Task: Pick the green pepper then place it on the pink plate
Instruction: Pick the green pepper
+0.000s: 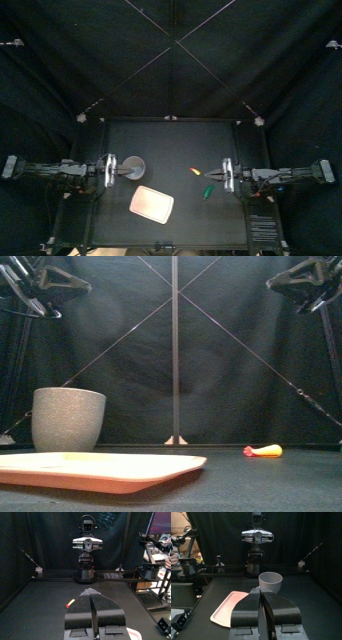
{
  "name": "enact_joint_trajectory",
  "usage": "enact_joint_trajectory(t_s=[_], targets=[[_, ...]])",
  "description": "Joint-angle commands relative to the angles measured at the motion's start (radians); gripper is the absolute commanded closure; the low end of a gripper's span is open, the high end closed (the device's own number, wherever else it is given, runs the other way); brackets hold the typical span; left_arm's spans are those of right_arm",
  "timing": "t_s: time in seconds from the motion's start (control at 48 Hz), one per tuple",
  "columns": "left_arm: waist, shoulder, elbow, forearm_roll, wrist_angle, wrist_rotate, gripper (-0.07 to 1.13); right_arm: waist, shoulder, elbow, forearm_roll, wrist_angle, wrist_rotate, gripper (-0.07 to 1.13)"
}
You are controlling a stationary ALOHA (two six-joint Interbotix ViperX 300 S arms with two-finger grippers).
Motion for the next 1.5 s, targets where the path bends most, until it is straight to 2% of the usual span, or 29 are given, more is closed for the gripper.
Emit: enact_joint_trajectory(t_s=[0.021, 0.125, 0.229, 0.354, 0.5, 0.604, 0.708, 0.938, 1.021, 1.25, 1.5], targets=[[0.014, 0.012, -0.012, -0.028, 0.031, -0.003, 1.01, 0.003, 0.023, 0.000, 0.021, 0.015, 0.023, 0.92], [0.017, 0.014, -0.012, -0.041, 0.064, -0.002, 1.00, -0.002, 0.034, -0.006, 0.094, 0.095, 0.072, 0.92], [0.023, 0.012, -0.012, -0.046, 0.100, 0.000, 1.00, -0.005, 0.051, -0.015, 0.224, 0.212, 0.163, 0.91], [0.041, 0.014, -0.012, -0.044, 0.137, 0.000, 1.00, -0.005, 0.067, -0.015, 0.344, 0.344, 0.278, 0.82], [0.064, 0.014, -0.012, -0.044, 0.166, 0.002, 1.00, 0.009, 0.092, 0.005, 0.433, 0.472, 0.433, 0.54], [0.075, 0.014, -0.011, -0.044, 0.166, 0.002, 1.00, 0.008, 0.104, 0.026, 0.474, 0.514, 0.555, 0.30], [0.080, 0.014, -0.012, -0.044, 0.167, 0.002, 1.00, 0.015, 0.106, 0.044, 0.503, 0.546, 0.693, 0.12], [0.080, 0.014, 0.002, -0.041, 0.169, 0.003, 1.00, 0.057, 0.120, 0.069, 0.505, 0.575, 0.931, 0.11], [0.083, 0.012, 0.008, -0.041, 0.169, 0.003, 1.00, 0.064, 0.141, 0.071, 0.494, 0.574, 0.986, 0.11], [0.084, 0.012, 0.012, -0.044, 0.169, 0.002, 1.00, 0.044, 0.268, 0.074, 0.469, 0.580, 1.104, 0.11], [0.083, 0.014, 0.017, -0.046, 0.169, -0.002, 1.00, 0.018, 0.383, 0.054, 0.460, 0.591, 1.322, 0.11]])
